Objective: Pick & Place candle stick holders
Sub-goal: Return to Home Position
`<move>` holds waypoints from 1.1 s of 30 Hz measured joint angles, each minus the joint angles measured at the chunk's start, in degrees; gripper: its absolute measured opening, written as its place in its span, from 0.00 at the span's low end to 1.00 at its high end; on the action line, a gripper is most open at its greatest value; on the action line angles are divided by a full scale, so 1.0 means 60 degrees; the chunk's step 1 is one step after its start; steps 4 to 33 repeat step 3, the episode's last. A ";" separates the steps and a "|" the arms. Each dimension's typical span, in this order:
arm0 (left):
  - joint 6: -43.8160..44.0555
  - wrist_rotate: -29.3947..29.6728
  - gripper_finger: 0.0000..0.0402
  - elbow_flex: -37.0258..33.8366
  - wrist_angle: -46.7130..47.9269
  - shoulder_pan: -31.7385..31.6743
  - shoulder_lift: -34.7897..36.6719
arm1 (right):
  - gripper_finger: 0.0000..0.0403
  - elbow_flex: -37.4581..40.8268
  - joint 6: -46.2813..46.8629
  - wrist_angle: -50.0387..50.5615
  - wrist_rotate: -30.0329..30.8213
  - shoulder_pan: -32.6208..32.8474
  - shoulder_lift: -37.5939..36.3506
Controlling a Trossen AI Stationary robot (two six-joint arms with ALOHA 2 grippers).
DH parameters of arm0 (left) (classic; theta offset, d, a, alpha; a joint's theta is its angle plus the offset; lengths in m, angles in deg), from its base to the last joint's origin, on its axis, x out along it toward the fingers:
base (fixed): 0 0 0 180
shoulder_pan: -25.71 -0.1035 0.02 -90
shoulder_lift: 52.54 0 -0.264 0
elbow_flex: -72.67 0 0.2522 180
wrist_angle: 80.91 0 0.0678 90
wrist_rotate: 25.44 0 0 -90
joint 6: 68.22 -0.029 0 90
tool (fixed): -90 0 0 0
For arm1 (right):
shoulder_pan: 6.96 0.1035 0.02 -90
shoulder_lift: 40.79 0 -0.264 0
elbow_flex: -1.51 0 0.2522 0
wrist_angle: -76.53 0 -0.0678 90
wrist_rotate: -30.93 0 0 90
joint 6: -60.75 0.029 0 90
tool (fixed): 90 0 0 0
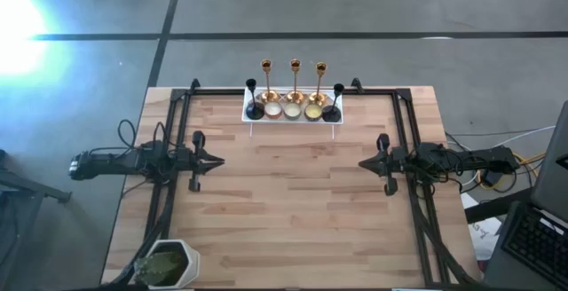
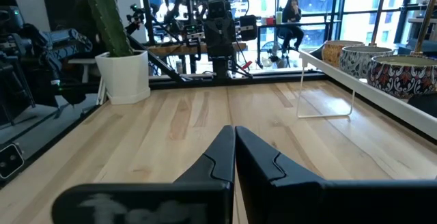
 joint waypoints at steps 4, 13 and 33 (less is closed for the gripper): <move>0.0000 0.0000 0.08 0.0000 0.0002 0.0000 0.0000 | 0.02 0.0000 0.0000 0.0000 0.0000 0.0000 0.0000; 0.0000 0.0000 0.08 0.0000 0.0002 0.0000 0.0000 | 0.02 0.0000 0.0000 0.0000 0.0000 0.0000 0.0000; 0.0000 0.0000 0.08 0.0000 0.0002 0.0000 0.0000 | 0.02 0.0000 0.0000 0.0000 0.0000 0.0000 0.0000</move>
